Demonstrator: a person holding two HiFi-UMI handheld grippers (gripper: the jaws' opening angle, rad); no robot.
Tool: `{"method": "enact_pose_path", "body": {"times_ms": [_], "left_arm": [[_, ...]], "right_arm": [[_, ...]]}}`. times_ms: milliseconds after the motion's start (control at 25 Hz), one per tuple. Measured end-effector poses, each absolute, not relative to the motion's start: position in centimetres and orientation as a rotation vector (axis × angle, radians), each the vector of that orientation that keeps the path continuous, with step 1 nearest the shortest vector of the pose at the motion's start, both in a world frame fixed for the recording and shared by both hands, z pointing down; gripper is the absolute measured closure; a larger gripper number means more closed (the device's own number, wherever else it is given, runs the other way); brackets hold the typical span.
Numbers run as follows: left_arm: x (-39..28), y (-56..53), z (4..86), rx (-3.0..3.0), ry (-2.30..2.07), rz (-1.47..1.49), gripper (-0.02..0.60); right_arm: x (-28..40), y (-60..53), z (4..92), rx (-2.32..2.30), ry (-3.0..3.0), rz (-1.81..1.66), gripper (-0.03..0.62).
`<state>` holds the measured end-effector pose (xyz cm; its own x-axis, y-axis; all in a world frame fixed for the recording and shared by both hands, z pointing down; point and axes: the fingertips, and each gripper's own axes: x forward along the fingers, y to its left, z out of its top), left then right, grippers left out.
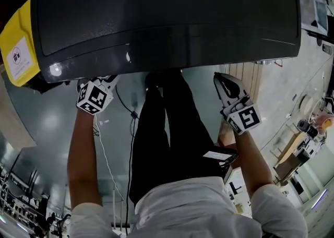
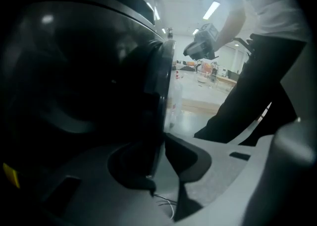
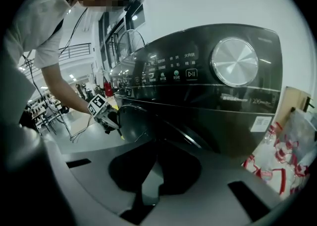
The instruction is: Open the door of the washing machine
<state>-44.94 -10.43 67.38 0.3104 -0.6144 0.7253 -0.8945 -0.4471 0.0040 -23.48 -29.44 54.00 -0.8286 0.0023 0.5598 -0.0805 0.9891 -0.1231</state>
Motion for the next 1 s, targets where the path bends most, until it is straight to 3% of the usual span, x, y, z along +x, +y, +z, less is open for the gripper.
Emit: {"method": "enact_pose_path", "body": {"times_ms": [480, 1000], "left_arm": [[-41.9, -8.6, 67.5, 2.141, -1.264, 0.901, 0.502], [-23.4, -1.8, 67.0, 1.953, -1.216, 0.767, 0.482]], "right_arm": [[-19.0, -29.5, 52.5, 0.216, -2.581, 0.213, 0.562], [-6.0, -28.5, 51.8, 0.450, -2.598, 0.259, 0.562]]}}
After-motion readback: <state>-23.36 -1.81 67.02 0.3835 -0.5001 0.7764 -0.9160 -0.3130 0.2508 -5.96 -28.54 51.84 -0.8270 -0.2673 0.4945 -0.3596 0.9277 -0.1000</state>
